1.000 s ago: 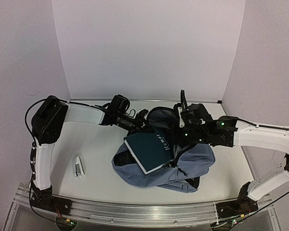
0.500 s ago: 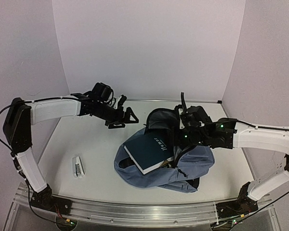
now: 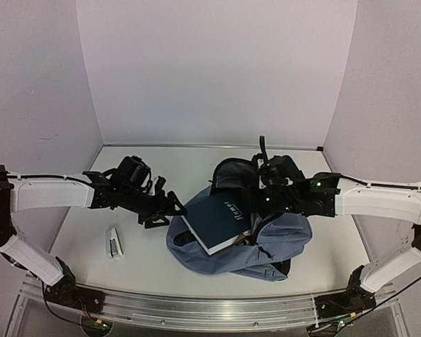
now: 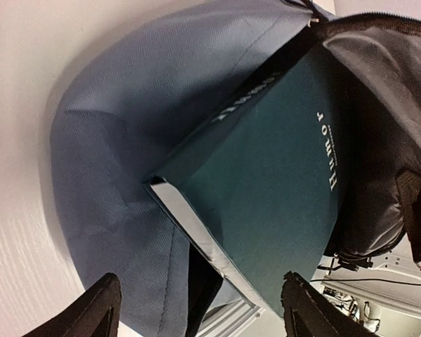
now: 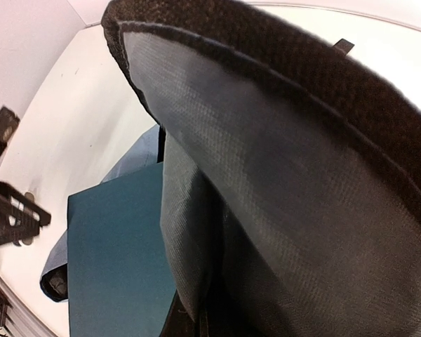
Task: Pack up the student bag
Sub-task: Place the book in the student bag.
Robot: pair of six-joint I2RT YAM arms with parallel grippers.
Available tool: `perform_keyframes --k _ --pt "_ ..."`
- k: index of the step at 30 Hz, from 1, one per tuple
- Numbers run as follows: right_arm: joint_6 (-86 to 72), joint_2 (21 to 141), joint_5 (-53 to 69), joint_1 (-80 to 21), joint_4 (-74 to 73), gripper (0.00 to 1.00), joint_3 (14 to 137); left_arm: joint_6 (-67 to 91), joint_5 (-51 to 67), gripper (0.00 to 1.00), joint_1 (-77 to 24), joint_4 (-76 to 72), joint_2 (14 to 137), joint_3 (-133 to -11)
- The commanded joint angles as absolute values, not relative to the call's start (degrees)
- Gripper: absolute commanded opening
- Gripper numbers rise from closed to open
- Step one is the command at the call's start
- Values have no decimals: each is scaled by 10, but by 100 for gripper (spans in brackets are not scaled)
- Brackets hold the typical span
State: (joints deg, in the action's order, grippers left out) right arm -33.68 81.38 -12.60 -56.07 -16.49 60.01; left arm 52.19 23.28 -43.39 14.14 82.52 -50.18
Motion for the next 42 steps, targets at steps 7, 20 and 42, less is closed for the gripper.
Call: perform_keyframes --k 7,20,42 --pt "-338 822 -137 -565 -121 0 639 578 242 58 -479 64 865 -519" --pt "-338 818 -140 -565 -121 0 634 578 267 49 -495 -28 945 -569" --pt "-347 814 -143 -565 -119 0 623 486 278 51 -496 -86 1066 -712"
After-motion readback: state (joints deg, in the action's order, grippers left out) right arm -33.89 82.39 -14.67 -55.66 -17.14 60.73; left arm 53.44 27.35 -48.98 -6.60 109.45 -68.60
